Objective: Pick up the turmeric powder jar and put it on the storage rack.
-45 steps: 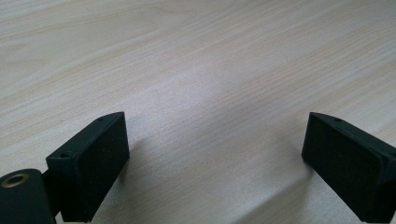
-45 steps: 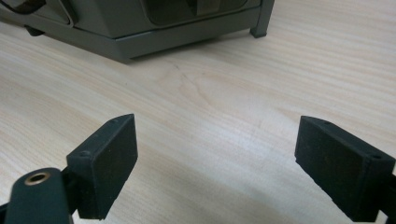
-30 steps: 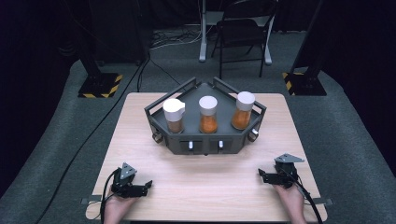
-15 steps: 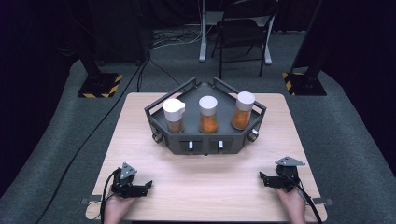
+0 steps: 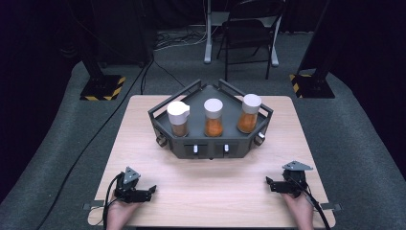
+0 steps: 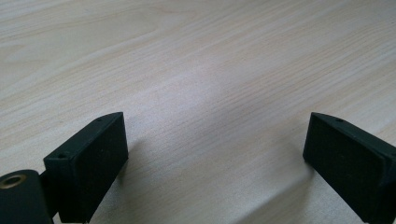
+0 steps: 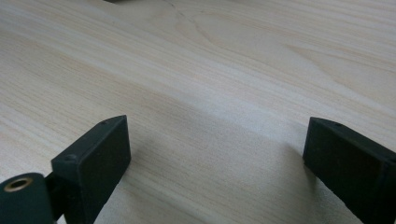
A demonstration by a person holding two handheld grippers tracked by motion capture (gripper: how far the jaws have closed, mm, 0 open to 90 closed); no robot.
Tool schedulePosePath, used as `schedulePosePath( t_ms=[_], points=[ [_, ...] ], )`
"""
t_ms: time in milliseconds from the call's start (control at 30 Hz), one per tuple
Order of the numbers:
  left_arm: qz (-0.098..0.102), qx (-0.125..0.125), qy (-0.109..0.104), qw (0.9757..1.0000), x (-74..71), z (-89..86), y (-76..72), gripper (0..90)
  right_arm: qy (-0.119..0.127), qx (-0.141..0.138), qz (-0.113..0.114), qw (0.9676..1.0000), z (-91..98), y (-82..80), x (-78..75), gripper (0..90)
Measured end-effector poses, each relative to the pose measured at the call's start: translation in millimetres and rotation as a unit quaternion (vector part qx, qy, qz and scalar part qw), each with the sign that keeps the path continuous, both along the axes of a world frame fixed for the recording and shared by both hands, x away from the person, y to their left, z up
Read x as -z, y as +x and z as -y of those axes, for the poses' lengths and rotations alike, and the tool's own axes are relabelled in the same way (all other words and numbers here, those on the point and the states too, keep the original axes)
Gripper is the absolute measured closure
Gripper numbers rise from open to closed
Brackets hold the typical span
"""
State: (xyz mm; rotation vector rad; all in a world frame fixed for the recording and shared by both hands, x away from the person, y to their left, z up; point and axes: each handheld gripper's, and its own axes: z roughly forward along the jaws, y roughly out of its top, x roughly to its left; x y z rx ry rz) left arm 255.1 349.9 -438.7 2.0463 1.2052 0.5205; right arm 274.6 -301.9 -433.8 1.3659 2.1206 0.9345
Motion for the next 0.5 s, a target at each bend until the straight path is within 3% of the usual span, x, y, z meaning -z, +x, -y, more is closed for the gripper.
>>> schedulePosePath(
  t_ms=[500],
  points=[
    [-0.001, -0.001, 0.000, 1.0000, -0.2, 0.5, -1.0, 6.4, -0.002, -0.004, -0.002, 1.0000, -0.4, 0.6, -0.4, 4.6]
  ],
)
